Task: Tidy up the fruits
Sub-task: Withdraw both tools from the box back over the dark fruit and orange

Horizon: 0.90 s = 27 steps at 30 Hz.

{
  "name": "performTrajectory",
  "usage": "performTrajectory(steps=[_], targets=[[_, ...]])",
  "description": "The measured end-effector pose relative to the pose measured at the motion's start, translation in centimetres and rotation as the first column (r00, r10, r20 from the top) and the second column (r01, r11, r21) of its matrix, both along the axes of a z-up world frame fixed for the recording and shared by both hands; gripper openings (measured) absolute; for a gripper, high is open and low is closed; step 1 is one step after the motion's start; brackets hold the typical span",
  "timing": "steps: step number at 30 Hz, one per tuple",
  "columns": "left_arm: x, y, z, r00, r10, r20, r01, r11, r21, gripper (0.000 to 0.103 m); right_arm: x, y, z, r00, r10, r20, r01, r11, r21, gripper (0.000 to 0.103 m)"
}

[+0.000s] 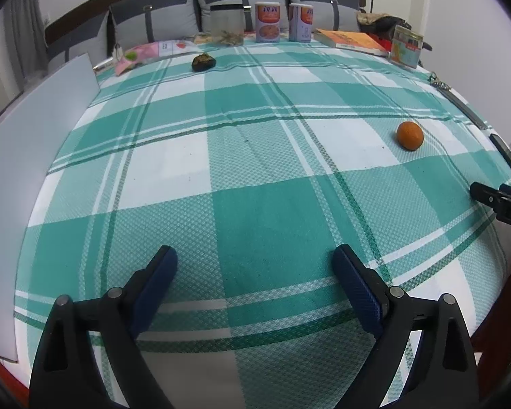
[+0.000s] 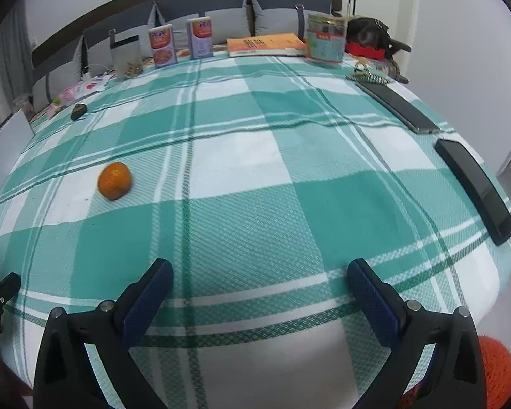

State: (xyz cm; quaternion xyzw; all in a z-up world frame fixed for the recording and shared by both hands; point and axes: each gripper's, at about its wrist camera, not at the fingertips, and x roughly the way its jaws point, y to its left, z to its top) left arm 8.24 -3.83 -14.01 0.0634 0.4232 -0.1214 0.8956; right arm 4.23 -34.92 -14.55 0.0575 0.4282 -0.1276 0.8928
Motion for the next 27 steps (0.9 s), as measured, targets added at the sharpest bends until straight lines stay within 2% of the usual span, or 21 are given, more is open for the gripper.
performTrajectory(steps=[11,27], targets=[[-0.01,-0.06,-0.01,1.000,-0.001,-0.010,0.001,1.000,0.008,0.095,-0.06,0.06,-0.29,1.000,-0.003,0.006,0.003,1.000,-0.024,0.103],[0.17,0.05,-0.01,1.000,0.000,-0.027,0.000,1.000,0.004,0.096,-0.11,0.06,-0.31,1.000,-0.016,0.006,0.016,1.000,-0.012,0.103]])
